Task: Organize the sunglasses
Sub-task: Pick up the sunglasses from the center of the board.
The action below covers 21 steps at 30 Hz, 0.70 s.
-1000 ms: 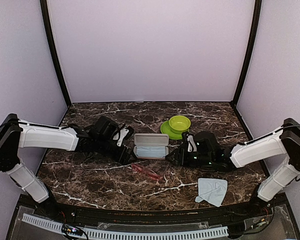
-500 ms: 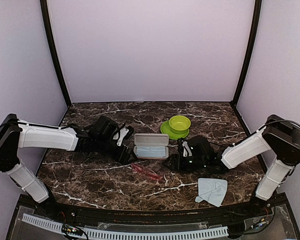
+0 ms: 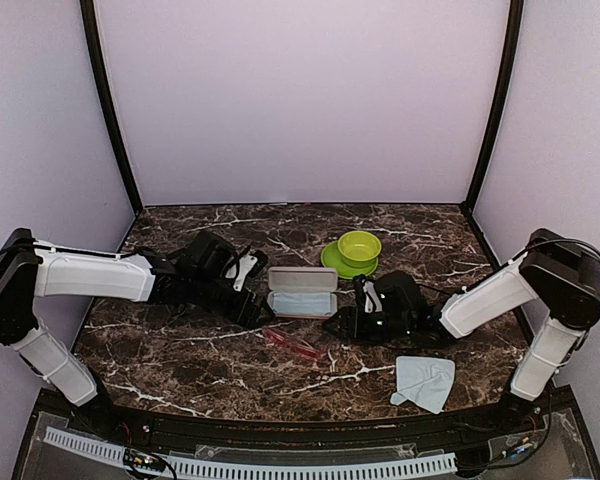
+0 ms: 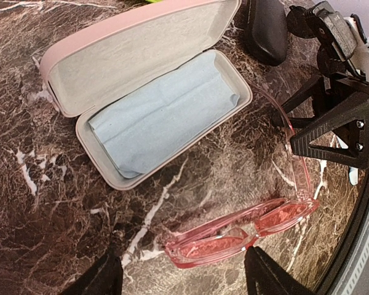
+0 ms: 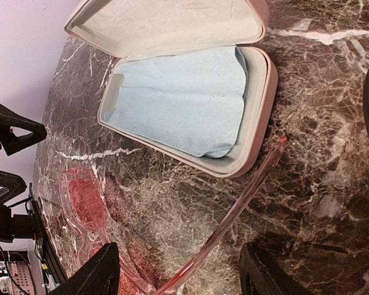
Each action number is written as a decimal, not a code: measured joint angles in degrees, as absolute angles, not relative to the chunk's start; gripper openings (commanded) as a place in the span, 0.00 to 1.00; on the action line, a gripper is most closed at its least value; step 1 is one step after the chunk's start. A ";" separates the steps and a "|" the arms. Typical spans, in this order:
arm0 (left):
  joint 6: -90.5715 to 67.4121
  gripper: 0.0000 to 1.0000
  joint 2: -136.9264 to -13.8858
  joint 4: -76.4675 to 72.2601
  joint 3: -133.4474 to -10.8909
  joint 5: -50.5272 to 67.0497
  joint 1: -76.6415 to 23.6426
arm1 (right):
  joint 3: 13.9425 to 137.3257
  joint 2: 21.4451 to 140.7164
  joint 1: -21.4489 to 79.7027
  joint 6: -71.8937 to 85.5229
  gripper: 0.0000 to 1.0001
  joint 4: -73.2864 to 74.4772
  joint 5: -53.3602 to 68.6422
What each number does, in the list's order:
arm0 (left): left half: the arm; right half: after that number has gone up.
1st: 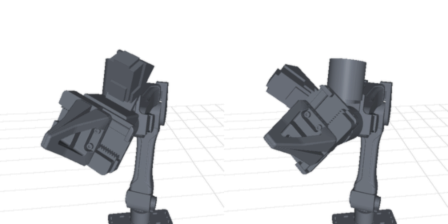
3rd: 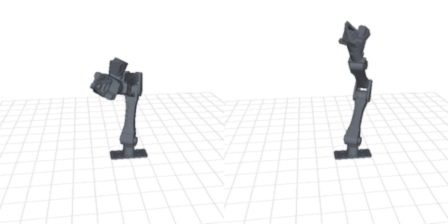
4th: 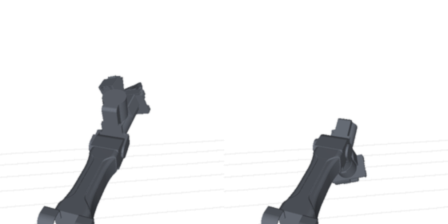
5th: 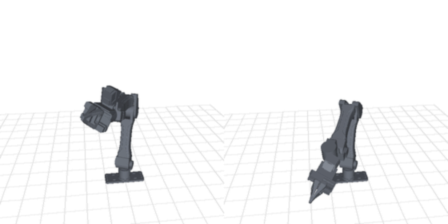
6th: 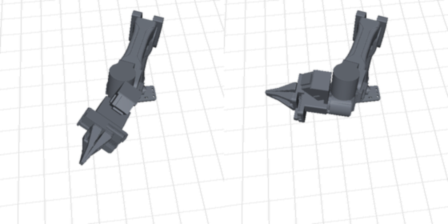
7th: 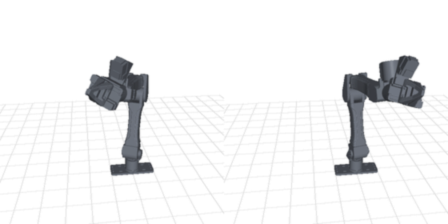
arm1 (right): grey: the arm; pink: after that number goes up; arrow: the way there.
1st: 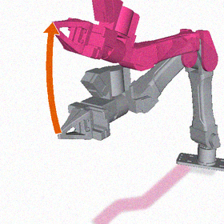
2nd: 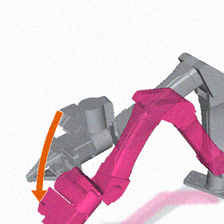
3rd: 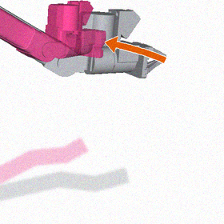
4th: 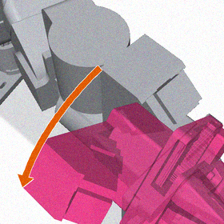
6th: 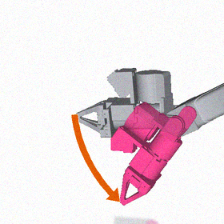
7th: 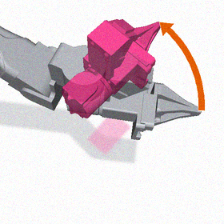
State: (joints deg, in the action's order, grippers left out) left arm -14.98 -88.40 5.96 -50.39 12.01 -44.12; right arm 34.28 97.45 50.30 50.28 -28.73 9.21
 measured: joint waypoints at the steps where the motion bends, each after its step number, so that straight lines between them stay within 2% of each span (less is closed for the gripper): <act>1: -14.98 0.70 -88.40 5.96 -50.39 12.01 -44.12 | 34.28 97.45 50.30 50.28 0.67 -28.75 9.21; 21: -14.94 0.70 -88.40 5.80 -50.17 12.45 -44.12 | 34.26 96.18 50.30 50.28 0.67 -28.77 9.23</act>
State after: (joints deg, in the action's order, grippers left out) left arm -14.94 -88.40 5.80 -50.17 12.45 -44.12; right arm 34.26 96.18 50.30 50.28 -28.77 9.23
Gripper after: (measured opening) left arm 0.703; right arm 0.672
